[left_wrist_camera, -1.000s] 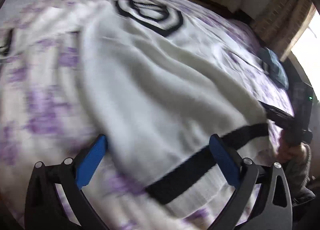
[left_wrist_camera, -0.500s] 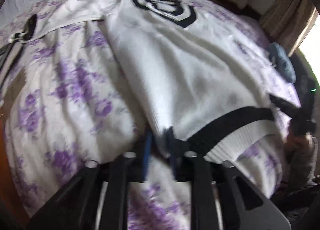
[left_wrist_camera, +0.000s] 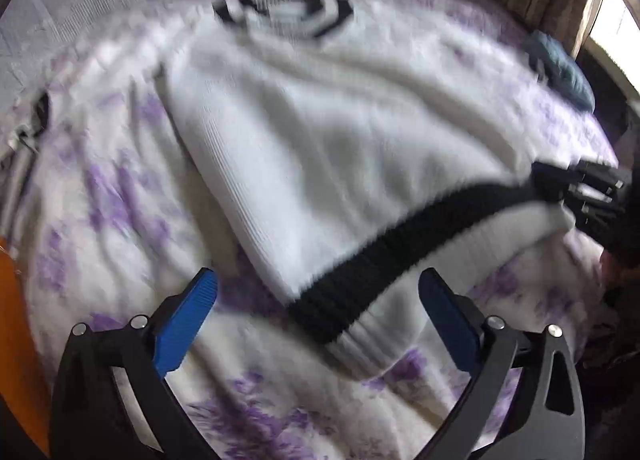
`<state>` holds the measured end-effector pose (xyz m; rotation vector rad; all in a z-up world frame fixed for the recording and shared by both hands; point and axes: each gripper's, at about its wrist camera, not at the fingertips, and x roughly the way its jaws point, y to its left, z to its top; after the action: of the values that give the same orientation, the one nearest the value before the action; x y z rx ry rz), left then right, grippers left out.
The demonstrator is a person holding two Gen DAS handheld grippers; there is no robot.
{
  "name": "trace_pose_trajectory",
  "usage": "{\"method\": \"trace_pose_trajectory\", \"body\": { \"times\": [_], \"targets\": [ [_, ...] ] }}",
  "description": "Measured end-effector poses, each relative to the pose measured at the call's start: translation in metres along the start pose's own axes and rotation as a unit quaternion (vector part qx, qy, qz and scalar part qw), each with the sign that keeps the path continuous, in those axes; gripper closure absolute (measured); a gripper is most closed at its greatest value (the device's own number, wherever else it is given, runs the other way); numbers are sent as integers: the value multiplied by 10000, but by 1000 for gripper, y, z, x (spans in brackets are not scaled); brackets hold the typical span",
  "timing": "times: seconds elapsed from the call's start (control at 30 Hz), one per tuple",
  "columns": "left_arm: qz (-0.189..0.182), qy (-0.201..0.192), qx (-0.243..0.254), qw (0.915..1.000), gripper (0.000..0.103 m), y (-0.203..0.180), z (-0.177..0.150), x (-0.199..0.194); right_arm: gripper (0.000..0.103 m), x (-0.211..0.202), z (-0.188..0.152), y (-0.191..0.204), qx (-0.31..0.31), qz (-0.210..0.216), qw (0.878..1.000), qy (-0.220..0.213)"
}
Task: Fold small clothes
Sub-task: 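Grasp the other striped sleeve cuff with the right gripper and lift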
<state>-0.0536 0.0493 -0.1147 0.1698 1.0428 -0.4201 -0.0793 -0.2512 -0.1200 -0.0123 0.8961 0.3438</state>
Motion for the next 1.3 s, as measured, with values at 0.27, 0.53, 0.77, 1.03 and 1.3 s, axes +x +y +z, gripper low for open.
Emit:
{"method": "trace_pose_trajectory", "body": {
  "times": [0.27,0.53,0.77,1.03,1.3],
  "targets": [
    [351,553,40,9978,4,-8,35,51,67,9,11,-35,894,738,9933,5],
    [560,-295,-39,9980,4,-24,136,36,69,-21,7,-232,4126,-1062,8988,-1029],
    [730,-580,226,9954,4,-83,233,100,70,3,-5,-303,5416,-1089,8234,-1299],
    [556,-314,-6,9980,4,-91,238,172,73,15,-1,-333,5976,-1691,7581,-1991],
    [405,-368,-50,9985,4,-88,233,170,87,15,13,-325,5241,-2062,7957,-2230]
  ]
}}
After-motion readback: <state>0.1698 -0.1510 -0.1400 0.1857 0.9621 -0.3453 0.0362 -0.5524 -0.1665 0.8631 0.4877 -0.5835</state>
